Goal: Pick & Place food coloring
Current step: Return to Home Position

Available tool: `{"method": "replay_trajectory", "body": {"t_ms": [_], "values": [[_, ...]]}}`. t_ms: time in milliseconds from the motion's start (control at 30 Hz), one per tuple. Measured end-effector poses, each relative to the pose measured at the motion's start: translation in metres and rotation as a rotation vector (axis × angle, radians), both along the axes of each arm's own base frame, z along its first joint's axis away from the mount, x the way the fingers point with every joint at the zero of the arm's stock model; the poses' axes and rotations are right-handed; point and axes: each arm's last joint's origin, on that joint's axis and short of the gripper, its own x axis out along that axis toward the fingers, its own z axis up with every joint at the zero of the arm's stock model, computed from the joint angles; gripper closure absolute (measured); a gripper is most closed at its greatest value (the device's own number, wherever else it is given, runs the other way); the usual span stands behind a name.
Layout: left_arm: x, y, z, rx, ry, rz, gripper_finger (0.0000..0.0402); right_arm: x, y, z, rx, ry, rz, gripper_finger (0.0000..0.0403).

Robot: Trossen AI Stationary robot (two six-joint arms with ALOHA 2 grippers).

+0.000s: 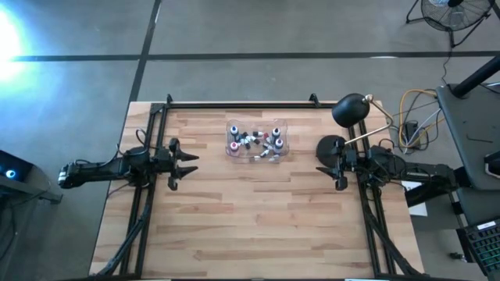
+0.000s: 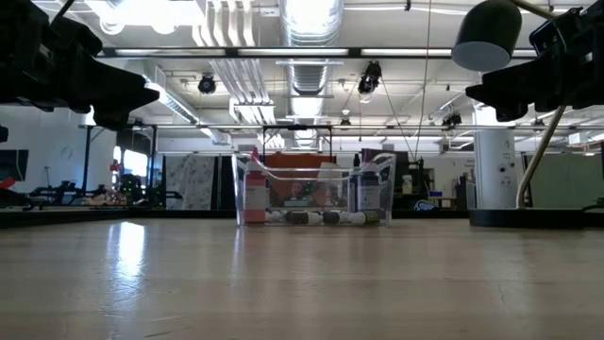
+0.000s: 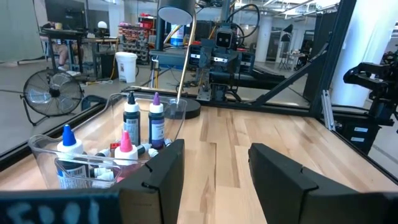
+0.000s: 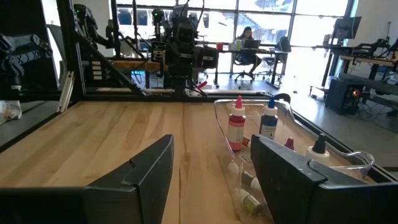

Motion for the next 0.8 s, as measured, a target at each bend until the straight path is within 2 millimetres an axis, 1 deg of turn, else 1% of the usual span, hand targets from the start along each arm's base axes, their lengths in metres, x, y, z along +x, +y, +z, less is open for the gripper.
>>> {"method": "replay_trajectory", "body": {"t_ms": [800], "values": [[0.0000,0.0000,0.0000,0.000,0.000,0.000,0.0248,0.0000,0.0000,0.0000,0.000,0.000,0.000,0.0195]]}}
